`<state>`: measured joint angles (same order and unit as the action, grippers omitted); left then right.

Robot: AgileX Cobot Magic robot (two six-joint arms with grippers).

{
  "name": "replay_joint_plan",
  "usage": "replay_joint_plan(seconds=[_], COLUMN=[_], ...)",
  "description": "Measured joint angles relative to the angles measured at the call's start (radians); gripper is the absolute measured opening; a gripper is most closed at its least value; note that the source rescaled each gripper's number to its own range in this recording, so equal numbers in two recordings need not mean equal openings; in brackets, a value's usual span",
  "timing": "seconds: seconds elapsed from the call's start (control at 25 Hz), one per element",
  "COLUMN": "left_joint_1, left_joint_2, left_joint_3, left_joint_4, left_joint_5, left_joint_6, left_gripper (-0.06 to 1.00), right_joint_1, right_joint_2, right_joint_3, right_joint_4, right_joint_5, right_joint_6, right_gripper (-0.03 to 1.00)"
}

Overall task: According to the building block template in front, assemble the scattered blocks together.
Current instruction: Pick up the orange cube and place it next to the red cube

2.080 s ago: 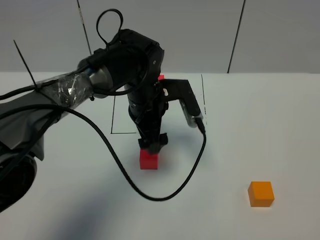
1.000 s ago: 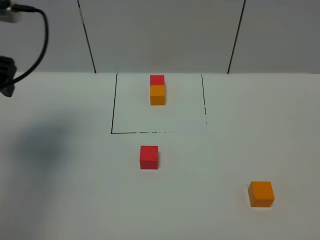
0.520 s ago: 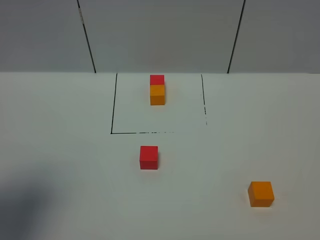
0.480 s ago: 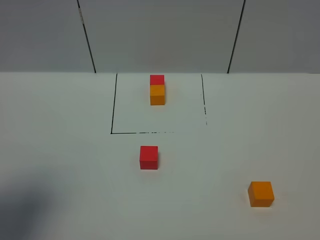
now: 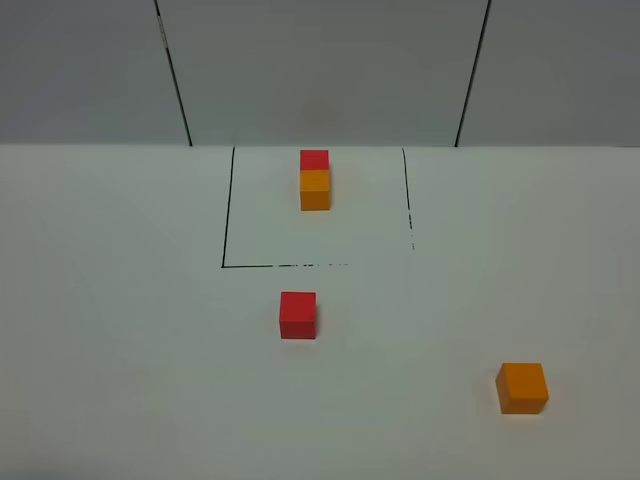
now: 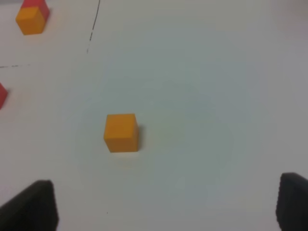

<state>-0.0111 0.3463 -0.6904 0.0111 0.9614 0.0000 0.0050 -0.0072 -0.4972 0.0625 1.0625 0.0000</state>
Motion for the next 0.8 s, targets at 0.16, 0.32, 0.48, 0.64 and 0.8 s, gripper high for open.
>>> replay_joint_plan(seconds=[0.16, 0.32, 0.48, 0.64, 0.8], left_joint_1=[0.0, 0.0, 0.0, 0.0, 0.0], left_joint_2=[-0.089, -0.154, -0.207, -0.237, -0.244], left_joint_3=[0.067, 0.118, 0.166, 0.174, 0.185], left_joint_4=[-0.029, -0.04, -0.096, -0.151, -0.181], left_joint_5=[0.029, 0.05, 0.054, 0.058, 0.072], left_joint_6=[0.005, 0.005, 0.018, 0.063, 0.095], left_gripper=[0.77, 0.76, 0.74, 0.73, 0.72], right_joint_1=[0.0, 0.0, 0.0, 0.0, 0.0], right_joint_2=[0.0, 0.0, 0.0, 0.0, 0.0], right_joint_3=[0.0, 0.0, 0.0, 0.0, 0.0], right_joint_4=[0.0, 0.0, 0.0, 0.0, 0.0], right_joint_5=[0.0, 0.0, 0.0, 0.0, 0.0], right_joint_6=[0.0, 0.0, 0.0, 0.0, 0.0], right_gripper=[0.81, 0.81, 0.81, 0.81, 0.81])
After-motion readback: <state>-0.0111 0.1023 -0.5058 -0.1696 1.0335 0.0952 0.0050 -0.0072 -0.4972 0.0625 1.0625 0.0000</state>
